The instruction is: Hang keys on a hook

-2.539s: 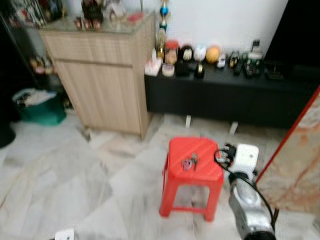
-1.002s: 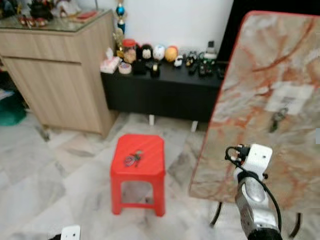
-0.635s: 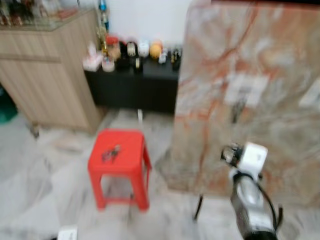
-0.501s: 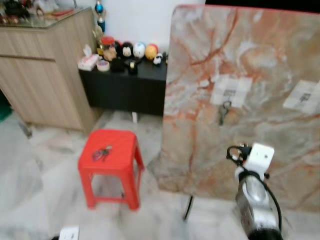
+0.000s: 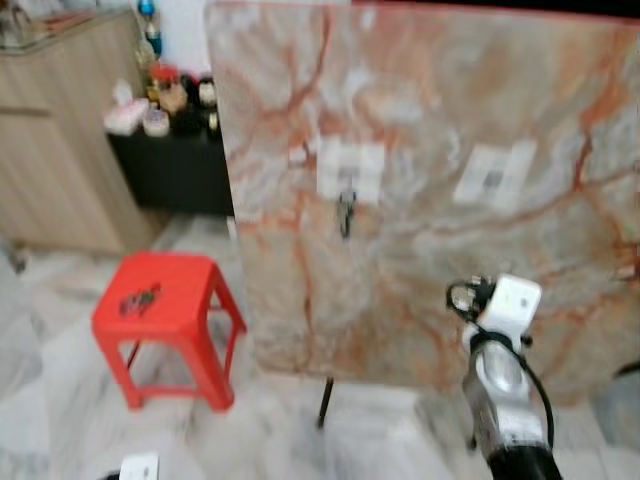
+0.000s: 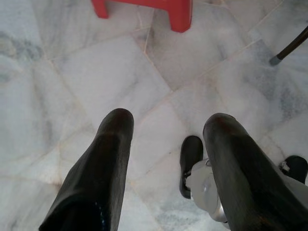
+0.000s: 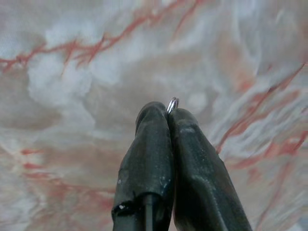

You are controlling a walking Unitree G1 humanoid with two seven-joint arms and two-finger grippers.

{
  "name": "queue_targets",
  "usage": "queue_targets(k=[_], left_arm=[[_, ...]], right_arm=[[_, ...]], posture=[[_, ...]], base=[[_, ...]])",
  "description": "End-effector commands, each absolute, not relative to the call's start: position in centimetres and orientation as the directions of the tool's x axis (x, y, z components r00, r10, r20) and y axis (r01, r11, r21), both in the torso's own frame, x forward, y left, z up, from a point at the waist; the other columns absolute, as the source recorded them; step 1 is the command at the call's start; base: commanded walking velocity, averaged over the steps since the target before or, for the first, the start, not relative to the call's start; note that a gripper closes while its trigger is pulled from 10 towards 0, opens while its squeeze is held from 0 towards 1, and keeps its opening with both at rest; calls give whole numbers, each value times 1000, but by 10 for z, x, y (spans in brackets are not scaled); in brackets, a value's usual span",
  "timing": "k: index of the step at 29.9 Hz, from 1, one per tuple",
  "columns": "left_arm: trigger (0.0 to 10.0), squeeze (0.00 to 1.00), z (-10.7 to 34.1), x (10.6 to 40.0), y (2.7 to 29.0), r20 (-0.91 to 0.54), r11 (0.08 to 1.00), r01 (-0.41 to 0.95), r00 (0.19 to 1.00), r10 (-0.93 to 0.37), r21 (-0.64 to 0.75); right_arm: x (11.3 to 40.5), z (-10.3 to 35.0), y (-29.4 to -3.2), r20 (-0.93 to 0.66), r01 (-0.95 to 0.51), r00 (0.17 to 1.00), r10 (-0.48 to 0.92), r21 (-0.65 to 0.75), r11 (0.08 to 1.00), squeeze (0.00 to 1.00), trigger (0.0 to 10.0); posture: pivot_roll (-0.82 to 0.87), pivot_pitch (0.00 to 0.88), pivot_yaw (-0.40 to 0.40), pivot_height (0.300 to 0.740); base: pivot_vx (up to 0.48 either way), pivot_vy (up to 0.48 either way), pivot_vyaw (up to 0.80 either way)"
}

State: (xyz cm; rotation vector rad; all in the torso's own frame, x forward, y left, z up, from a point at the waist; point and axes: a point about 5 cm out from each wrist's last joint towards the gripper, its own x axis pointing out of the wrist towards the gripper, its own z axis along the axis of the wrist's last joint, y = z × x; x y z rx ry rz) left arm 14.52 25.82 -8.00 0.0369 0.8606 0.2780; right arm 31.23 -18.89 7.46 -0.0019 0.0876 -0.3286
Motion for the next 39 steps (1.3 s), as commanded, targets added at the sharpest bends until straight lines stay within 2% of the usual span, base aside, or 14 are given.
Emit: queue_targets(k=[1, 5, 8, 10, 13, 20, 27, 29, 31, 39], left_arm=[[10000, 0, -82, 140, 261, -759, 961, -230, 595, 266, 156], [10000, 0, -82, 141, 261, -759, 960, -232, 594, 266, 156], [10000, 0, -82, 141, 261, -759, 959, -235, 593, 268, 156], [10000, 0, -81, 141, 262, -758, 959, -237, 593, 271, 158], [10000, 0, -81, 141, 262, -758, 959, -237, 593, 271, 158], [10000, 0, -81, 142, 262, -756, 956, -247, 592, 277, 157], [10000, 0, -82, 140, 262, -759, 956, -250, 590, 277, 154], [10000, 0, -82, 140, 262, -758, 955, -253, 591, 277, 153], [10000, 0, -82, 139, 262, -755, 954, -259, 593, 280, 151], [10000, 0, -83, 136, 261, -760, 954, -257, 586, 280, 153]], right_arm=[[318, 84, -187, -37, 325, 944, -328, -54, 944, 0, 10000], [321, 88, -189, -17, 353, 934, -356, -98, 930, 0, 10000], [329, 95, -188, 13, 373, 926, -378, -183, 910, 0, 10000], [338, 104, -181, 55, 343, 939, -340, -251, 905, 0, 10000], [338, 104, -180, 59, 340, 940, -337, -257, 905, 0, 10000], [351, 124, -162, 180, 301, 951, -250, -369, 879, 0, 10000], [352, 126, -164, 209, 351, 934, -290, -386, 853, 0, 10000], [350, 124, -164, 180, 339, 938, -296, -304, 890, 0, 10000], [346, 117, -165, 136, 316, 946, -294, -182, 931, 0, 10000], [312, 95, -185, 133, 296, 953, -274, -193, 936, 0, 10000]], posture=[[13, 0, -27, 740], [12, 0, -25, 740], [15, 0, -24, 740], [17, 0, -24, 740], [17, 0, -24, 740], [28, 0, -28, 740], [21, 0, -29, 740], [28, 0, -40, 740], [31, 0, -43, 740], [18, 0, -47, 740]], base=[[0, 0, 0], [0, 0, 0], [0, 0, 0], [0, 0, 0], [0, 0, 0], [0, 0, 0], [0, 0, 0], [0, 0, 0], [0, 0, 0], [0, 0, 0]])
